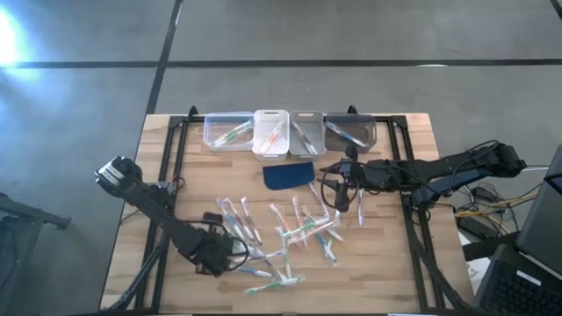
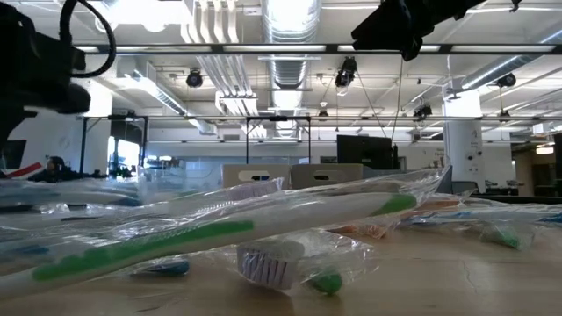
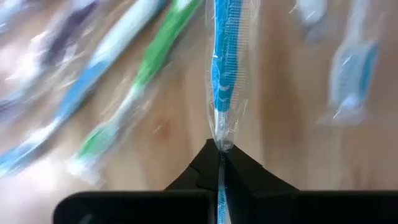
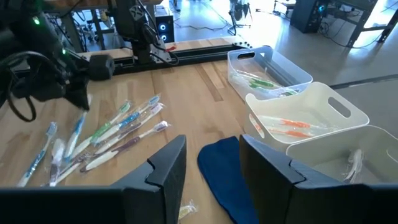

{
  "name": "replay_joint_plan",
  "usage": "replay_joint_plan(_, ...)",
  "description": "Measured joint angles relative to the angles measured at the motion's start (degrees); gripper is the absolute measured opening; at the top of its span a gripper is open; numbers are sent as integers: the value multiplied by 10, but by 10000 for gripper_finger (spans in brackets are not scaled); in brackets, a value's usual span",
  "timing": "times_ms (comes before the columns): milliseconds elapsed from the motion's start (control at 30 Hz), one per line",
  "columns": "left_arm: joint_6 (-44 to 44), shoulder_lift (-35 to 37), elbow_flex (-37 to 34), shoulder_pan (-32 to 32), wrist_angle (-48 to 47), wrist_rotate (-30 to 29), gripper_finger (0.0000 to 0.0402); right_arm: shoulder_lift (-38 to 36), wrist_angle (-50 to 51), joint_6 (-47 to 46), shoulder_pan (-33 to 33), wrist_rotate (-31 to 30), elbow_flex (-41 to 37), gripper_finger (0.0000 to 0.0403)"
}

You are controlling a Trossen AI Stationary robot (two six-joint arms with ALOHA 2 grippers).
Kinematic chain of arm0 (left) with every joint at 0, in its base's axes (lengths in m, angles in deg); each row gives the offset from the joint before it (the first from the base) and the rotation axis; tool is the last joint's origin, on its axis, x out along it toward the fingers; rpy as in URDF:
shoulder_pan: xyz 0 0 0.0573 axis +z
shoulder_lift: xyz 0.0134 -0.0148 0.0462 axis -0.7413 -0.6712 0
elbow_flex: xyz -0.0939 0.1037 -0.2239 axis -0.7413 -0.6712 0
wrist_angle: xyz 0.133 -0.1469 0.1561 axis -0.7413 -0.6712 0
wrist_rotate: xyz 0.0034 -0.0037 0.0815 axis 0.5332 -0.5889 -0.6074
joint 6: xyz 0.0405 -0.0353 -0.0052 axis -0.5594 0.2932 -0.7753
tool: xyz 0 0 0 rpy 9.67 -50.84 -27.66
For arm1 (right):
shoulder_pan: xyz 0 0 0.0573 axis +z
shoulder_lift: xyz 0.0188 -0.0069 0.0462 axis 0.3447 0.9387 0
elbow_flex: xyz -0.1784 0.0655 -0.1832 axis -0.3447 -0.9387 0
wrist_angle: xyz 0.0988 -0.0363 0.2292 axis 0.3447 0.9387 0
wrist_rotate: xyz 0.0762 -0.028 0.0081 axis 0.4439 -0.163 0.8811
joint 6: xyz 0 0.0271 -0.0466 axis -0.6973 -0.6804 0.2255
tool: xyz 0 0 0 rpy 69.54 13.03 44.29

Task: Pick & Place Toothbrushes
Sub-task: Put the blue toothbrush into the transparent black bin

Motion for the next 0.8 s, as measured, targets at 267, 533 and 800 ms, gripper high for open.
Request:
replay_joint_plan(267, -57, 0, 88, 0, -95, -76, 10, 0, 0, 0, 0, 0, 0, 111)
replay_joint_plan(533, -273, 2, 175, 2, -117, -303, 10, 0, 0, 0, 0, 0, 0, 84)
replay_joint_plan(800, -687, 2, 182, 31, -79, -579, 9, 0, -3, -15, 0, 0, -1, 62)
